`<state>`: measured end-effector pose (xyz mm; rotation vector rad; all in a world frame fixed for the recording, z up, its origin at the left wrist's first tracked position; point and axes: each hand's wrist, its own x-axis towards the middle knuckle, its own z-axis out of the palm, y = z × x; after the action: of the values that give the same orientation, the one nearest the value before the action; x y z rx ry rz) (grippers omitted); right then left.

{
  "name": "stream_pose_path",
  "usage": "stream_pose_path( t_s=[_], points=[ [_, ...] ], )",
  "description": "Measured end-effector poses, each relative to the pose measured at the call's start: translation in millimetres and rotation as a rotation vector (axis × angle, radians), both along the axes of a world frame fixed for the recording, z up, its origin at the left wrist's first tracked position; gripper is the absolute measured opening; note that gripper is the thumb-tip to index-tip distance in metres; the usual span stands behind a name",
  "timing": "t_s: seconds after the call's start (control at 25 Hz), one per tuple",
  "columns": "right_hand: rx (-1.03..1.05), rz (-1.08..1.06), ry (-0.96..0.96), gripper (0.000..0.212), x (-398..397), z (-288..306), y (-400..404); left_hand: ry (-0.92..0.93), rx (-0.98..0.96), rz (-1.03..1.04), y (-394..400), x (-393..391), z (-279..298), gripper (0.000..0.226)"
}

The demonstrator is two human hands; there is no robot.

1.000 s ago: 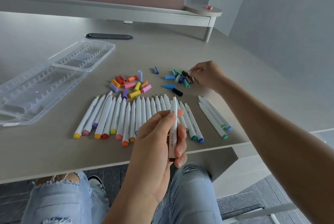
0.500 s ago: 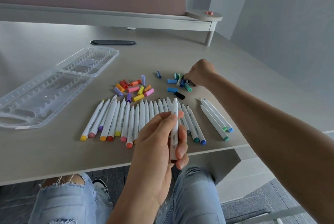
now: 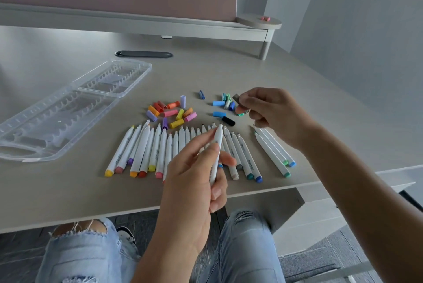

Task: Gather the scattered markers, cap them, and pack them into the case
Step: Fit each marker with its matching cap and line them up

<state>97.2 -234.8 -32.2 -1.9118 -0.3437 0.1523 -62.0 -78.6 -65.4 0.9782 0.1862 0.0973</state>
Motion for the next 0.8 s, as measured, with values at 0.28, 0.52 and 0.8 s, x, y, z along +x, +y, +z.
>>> stream_pose_path(
  t_s=[0.28, 0.52, 0.8],
  points=[
    [0.111, 0.218, 0.093, 0.025, -55, -4, -25, -0.017, 0.081, -0.073, -12, -5, -7, 0.029],
    [-0.086, 0.32, -0.054, 0.02, -72, 3, -38, 0.04, 0.101, -0.133, -15, -15, -16, 0.015],
    [0.095, 0.201, 0.052, 0.023, -102, -12, -42, 0.1, 0.012, -0.177, -30, -38, -19, 0.014]
  ],
)
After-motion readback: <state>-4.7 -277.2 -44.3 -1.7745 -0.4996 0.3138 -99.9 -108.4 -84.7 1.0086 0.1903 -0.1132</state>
